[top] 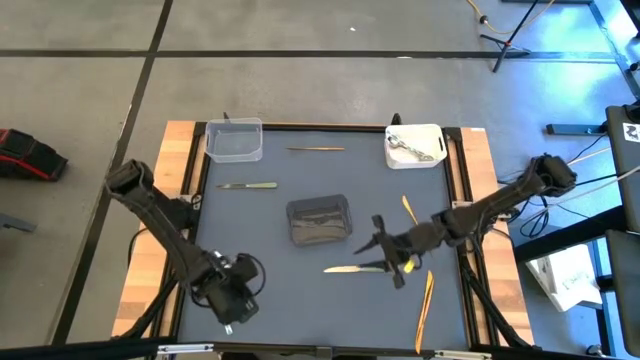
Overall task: Sort silverware by color (type)
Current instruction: Put the white green spoon into the white bin
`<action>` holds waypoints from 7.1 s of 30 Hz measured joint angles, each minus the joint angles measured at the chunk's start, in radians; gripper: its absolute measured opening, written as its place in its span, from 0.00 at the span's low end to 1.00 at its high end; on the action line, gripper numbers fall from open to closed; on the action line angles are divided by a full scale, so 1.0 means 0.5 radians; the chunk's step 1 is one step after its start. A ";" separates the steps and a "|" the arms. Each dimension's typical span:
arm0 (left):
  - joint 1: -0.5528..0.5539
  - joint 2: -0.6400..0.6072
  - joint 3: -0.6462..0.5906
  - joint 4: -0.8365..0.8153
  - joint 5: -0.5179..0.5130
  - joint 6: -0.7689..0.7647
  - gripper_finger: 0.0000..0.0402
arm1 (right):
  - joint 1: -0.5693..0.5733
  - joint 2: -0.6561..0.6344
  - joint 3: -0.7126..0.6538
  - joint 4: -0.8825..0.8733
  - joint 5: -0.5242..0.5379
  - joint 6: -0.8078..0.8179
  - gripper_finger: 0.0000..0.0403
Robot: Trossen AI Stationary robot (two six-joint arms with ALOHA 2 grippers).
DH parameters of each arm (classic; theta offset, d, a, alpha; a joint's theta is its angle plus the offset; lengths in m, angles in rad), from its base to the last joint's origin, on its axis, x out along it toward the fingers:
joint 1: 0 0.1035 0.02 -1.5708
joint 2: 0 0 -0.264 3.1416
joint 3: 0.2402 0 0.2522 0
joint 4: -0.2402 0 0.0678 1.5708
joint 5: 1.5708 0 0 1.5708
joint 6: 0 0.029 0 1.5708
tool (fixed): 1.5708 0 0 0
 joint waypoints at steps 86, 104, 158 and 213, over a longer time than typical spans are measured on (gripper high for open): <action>-0.393 0.288 -0.201 -0.505 0.182 -0.960 0.18 | 0.390 0.242 0.001 -0.013 0.872 0.442 0.34; -0.393 0.275 -0.500 -0.140 0.308 -0.857 0.28 | 0.390 0.242 0.001 -0.008 0.863 0.436 0.34; 0.412 0.286 -0.066 1.049 -2.020 1.971 0.05 | -0.037 0.560 0.002 0.875 0.685 0.321 0.60; 0.256 0.095 -0.065 0.728 -1.707 1.905 0.27 | -0.268 0.447 0.708 -0.062 0.890 -0.453 0.01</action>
